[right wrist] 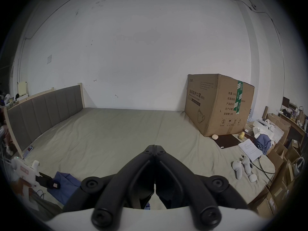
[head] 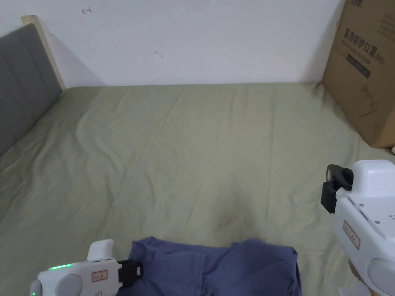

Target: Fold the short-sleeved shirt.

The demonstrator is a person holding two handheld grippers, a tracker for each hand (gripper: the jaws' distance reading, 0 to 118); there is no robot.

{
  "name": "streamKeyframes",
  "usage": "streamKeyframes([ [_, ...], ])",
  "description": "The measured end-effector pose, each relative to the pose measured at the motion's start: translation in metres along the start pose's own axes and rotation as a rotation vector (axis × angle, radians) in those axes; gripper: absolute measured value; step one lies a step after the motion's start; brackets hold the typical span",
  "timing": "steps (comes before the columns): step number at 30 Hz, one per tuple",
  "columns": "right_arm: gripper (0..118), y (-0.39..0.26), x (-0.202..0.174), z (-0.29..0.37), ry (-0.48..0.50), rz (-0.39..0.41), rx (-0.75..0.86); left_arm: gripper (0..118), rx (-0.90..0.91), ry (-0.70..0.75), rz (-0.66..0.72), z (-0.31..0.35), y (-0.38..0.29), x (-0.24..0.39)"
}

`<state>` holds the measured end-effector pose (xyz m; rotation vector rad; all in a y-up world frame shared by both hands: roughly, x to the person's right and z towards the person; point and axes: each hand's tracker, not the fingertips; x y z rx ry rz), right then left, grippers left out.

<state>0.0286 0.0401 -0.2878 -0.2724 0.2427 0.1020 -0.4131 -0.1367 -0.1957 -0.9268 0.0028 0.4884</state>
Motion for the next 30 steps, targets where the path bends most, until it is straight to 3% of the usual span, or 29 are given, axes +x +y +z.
streamKeyframes([
  [9,0,0.009,-0.005,0.005,0.034,-0.005,0.034,12,0.093,0.226,-0.058,0.074,0.023,-0.029],
  [14,0,0.011,-0.007,0.006,0.051,-0.011,0.046,12,0.110,0.248,-0.158,0.091,0.036,0.024],
  [18,0,0.012,-0.006,0.008,0.059,-0.021,0.051,12,0.079,0.234,-0.289,0.071,0.039,0.090],
  [24,0,0.010,0.006,0.016,0.044,-0.021,0.055,12,-0.028,0.074,-0.365,0.009,0.022,0.171],
  [30,0,0.007,0.023,0.026,0.004,0.000,0.061,12,-0.178,0.099,-0.463,-0.061,-0.018,0.215],
])
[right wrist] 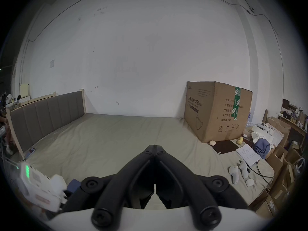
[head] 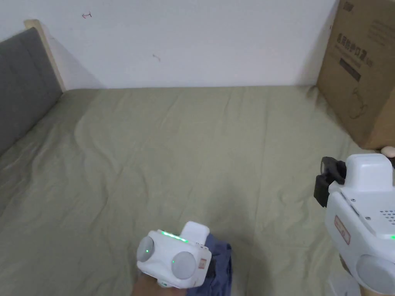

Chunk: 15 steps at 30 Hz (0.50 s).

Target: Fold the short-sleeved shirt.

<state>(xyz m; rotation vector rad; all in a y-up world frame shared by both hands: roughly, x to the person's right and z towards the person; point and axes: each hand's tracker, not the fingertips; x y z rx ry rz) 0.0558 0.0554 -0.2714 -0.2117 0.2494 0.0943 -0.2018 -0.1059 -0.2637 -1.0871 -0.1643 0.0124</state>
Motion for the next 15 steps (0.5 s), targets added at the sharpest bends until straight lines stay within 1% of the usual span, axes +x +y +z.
streamKeyframes([
  [4,0,-0.004,0.010,0.002,-0.025,-0.010,-0.011,12,-0.058,0.007,0.030,-0.037,-0.009,0.017],
  [6,0,-0.006,0.013,0.003,-0.029,-0.015,-0.016,17,-0.052,0.018,0.038,-0.042,-0.012,0.021],
  [7,0,-0.006,0.013,0.003,-0.030,-0.015,-0.018,24,-0.042,0.023,0.038,-0.040,-0.012,0.022],
  [8,0,-0.006,0.013,0.004,-0.031,-0.013,-0.019,42,-0.024,0.008,0.047,-0.035,-0.011,0.021],
  [9,0,-0.006,0.013,0.004,-0.032,-0.012,-0.019,60,-0.004,-0.047,0.066,-0.030,-0.010,0.019],
  [10,0,-0.006,0.012,0.004,-0.032,-0.012,-0.019,76,0.007,-0.133,0.097,-0.024,-0.010,0.014],
  [11,0,-0.005,0.012,0.004,-0.031,-0.012,-0.019,85,0.021,-0.200,0.130,-0.016,-0.009,0.008],
  [13,0,-0.004,0.010,0.004,-0.028,-0.015,-0.017,86,0.104,-0.254,0.183,0.006,-0.007,0.002],
  [15,0,-0.001,0.008,0.004,-0.025,-0.018,-0.013,86,0.198,-0.254,0.195,0.031,-0.004,-0.006],
])
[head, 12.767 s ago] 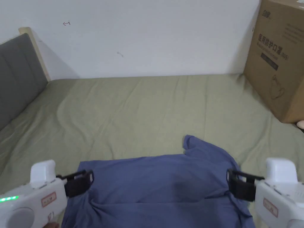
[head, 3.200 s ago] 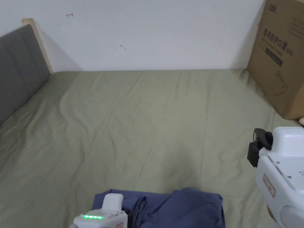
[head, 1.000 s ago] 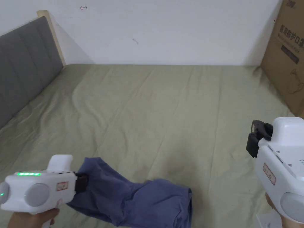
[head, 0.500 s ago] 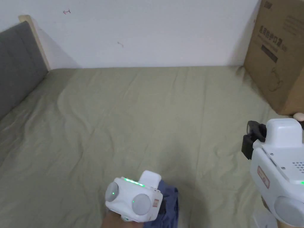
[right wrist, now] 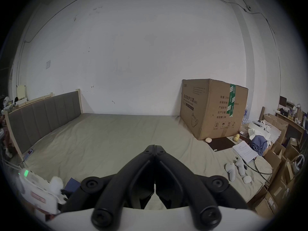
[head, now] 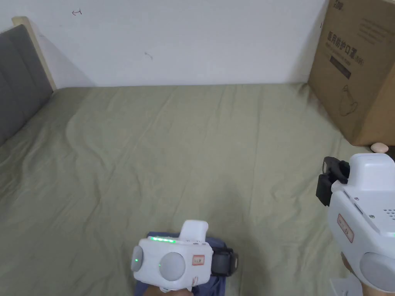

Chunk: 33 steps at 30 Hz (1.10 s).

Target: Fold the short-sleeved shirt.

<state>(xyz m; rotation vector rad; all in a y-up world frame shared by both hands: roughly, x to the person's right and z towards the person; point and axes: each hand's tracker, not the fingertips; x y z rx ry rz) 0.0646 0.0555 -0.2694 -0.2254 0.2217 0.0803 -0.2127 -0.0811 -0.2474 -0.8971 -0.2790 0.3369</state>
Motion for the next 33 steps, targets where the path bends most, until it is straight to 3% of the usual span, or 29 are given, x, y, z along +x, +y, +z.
streamKeyframes([
  [7,0,0.007,-0.008,0.000,0.010,-0.002,0.018,85,0.322,0.126,-0.079,0.063,0.017,-0.012],
  [10,0,0.007,-0.010,0.000,0.018,-0.007,0.019,78,0.383,0.199,-0.085,0.063,0.008,-0.022],
  [11,0,0.007,-0.011,0.000,0.020,-0.007,0.018,60,0.389,0.187,-0.088,0.061,0.003,-0.026],
  [13,0,0.006,-0.012,-0.001,0.023,-0.004,0.014,10,0.374,0.179,-0.070,0.050,-0.006,-0.032],
  [14,0,0.005,-0.012,-0.001,0.024,-0.002,0.011,1,0.358,0.174,-0.054,0.043,-0.012,-0.035],
  [27,0,-0.011,0.002,-0.016,-0.002,0.001,-0.047,1,0.117,0.158,-0.058,-0.059,-0.058,-0.027],
  [33,0,-0.019,0.010,-0.027,-0.022,0.003,-0.079,0,0.110,0.231,-0.030,-0.100,-0.058,-0.022],
])
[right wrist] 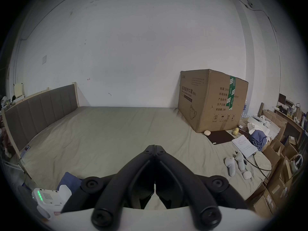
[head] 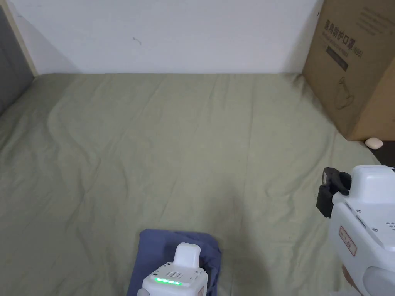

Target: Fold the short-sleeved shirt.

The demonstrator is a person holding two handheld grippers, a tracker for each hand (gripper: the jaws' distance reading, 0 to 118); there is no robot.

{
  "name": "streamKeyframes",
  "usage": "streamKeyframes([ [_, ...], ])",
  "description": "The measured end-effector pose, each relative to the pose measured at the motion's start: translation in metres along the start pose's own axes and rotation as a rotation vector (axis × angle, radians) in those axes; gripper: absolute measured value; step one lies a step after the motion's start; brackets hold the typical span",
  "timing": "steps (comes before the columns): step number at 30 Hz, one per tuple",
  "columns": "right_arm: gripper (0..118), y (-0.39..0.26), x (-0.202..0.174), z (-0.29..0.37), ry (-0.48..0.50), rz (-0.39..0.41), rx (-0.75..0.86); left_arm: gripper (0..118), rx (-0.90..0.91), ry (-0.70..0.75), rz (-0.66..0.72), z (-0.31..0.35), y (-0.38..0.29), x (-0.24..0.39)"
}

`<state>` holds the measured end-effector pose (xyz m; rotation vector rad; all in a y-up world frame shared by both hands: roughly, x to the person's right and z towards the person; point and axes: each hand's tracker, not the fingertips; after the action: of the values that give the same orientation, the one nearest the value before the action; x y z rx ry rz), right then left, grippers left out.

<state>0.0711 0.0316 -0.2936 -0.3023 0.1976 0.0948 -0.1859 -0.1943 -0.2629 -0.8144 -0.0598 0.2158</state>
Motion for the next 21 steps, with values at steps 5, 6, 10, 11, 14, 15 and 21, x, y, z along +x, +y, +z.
streamKeyframes([
  [5,0,-0.003,-0.001,-0.002,-0.001,-0.010,-0.013,0,0.050,0.003,0.063,-0.002,-0.010,-0.002],
  [6,0,-0.003,-0.002,-0.002,0.001,-0.013,-0.014,0,0.052,0.009,0.044,0.001,-0.009,0.001],
  [10,0,0.001,-0.009,0.005,0.021,-0.017,-0.005,0,0.050,-0.039,0.029,0.024,0.011,-0.005],
  [11,0,0.003,-0.011,0.007,0.026,-0.016,0.003,0,0.111,-0.052,0.021,0.037,0.018,-0.006],
  [14,0,0.009,-0.019,0.015,0.051,-0.015,0.026,0,0.215,-0.057,0.015,0.080,0.045,-0.014],
  [15,0,0.012,-0.023,0.017,0.057,-0.013,0.037,0,0.254,-0.062,0.009,0.098,0.055,-0.018],
  [21,0,0.029,-0.045,0.030,0.105,-0.017,0.099,0,0.488,0.041,-0.078,0.187,0.100,-0.047],
])
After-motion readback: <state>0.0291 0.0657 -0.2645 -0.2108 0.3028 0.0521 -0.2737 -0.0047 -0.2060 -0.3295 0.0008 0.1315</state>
